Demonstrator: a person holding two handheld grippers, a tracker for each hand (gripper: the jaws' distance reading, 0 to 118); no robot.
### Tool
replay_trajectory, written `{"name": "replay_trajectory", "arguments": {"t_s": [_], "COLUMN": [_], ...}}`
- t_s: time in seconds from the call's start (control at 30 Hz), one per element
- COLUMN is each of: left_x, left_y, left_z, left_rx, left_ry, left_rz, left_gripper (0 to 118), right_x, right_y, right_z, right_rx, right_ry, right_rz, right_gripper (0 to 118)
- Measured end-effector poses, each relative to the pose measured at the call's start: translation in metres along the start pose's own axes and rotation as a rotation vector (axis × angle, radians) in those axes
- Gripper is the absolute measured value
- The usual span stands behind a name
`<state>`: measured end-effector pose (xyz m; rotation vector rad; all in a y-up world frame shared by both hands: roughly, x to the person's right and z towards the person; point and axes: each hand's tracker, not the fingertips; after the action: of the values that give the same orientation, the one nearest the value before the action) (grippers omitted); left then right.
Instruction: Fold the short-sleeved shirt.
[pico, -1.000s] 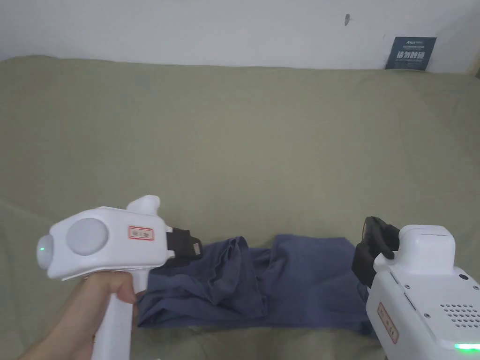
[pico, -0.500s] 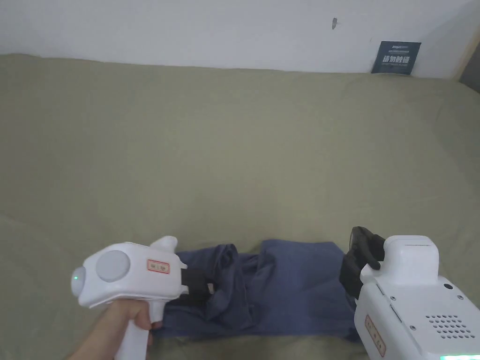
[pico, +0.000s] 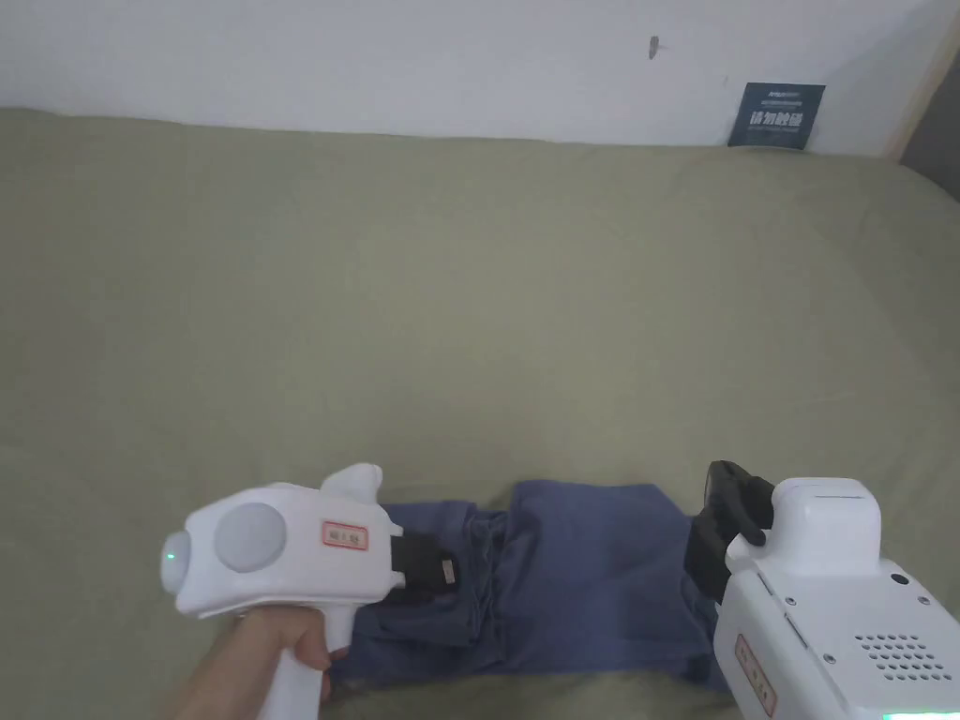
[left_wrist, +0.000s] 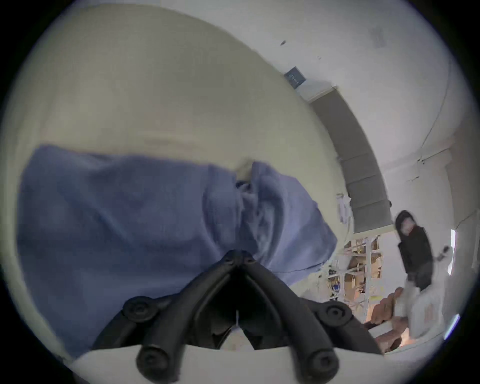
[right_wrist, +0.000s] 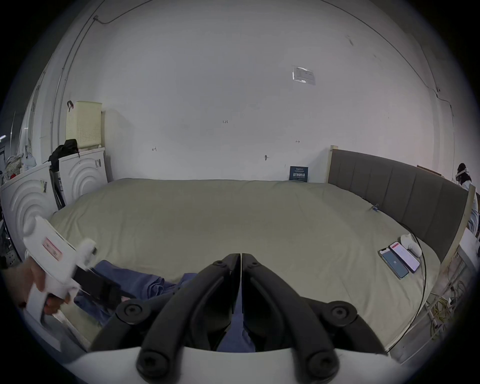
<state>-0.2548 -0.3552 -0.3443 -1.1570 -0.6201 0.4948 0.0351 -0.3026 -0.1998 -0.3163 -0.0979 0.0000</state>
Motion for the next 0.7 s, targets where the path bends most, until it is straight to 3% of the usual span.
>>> {"name": "replay_trajectory", "arguments": {"t_s": [0.3,0.63,0.67,0.7], "left_x": [-0.079,-0.121,-0.124,-0.126], "left_y": [0.013,-0.001,0.0,0.0], "left_z": [0.128,0.111,0.108,0.106], "left_rx": [0.19,0.071,0.06,0.048], "left_ry": [0.098,0.044,0.017,-0.005], "left_rz": [0.129,0.173,0.181,0.183], "left_gripper": [0,4,15,42], "right_x": [-0.02,-0.036,-0.036,-0.036], "right_y": [0.007,0.006,0.007,0.007], "right_z": [-0.001,-0.005,-0.005,-0.006], "right_rx": [0.027,0.007,0.006,0.007], "right_ry": [0.031,0.063,0.064,0.062], "right_rz": [0.004,0.032,0.038,0.042], "right_gripper": [8,8,8,8]}}
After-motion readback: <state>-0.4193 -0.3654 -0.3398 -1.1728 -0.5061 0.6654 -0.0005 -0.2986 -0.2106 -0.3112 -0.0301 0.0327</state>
